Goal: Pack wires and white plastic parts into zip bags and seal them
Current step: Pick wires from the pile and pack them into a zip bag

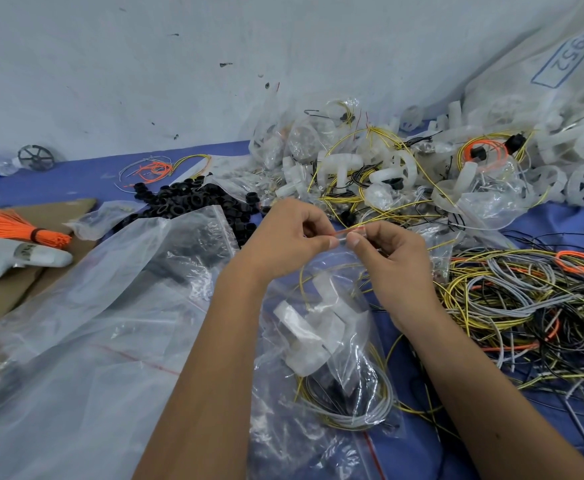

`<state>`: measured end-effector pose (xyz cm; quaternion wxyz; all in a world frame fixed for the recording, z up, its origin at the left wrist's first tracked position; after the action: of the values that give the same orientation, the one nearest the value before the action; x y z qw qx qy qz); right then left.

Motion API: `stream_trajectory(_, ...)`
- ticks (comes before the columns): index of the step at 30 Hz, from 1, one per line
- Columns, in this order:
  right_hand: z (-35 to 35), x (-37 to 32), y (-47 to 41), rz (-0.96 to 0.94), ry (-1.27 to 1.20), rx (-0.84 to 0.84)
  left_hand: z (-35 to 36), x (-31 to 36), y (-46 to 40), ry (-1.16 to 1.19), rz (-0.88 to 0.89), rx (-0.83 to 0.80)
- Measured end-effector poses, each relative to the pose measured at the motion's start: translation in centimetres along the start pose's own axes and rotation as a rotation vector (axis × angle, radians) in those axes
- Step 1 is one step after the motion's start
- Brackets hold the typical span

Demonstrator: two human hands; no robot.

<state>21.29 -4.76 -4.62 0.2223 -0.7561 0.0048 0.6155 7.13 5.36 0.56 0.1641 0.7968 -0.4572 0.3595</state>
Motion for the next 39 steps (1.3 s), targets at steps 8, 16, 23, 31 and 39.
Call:
stream_trajectory(8,0.1,0.0,-0.1,-0.002,0.003,-0.054,-0.2,0.0,0.1,-0.011,0.016,-0.014)
stream_trajectory(16,0.2,0.3,-0.1,0.019,0.030,-0.063,-0.5,-0.3,0.4,-0.060,-0.018,-0.023)
stream_trajectory(23,0.4,-0.2,0.1,-0.002,-0.012,-0.092,-0.6,0.0,0.3,-0.070,0.000,-0.036)
stream_trajectory(31,0.2,-0.2,0.3,0.019,0.197,-0.045,-1.1,-0.5,0.7,-0.094,-0.063,-0.041)
stream_trajectory(39,0.7,-1.5,0.4,-0.212,0.635,-0.005,-0.4,0.4,0.3,-0.128,-0.052,-0.070)
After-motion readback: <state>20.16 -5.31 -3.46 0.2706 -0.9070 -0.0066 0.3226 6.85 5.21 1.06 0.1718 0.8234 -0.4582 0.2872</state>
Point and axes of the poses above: each hand's wrist, its own y-axis away from the middle knuckle, its own z-axis out of the palm, x = y × z, the point moved 3 cm from there along -y, towards the middle knuckle, and after that the axes turned 15 degrees about -x, right-handed, at the moved point
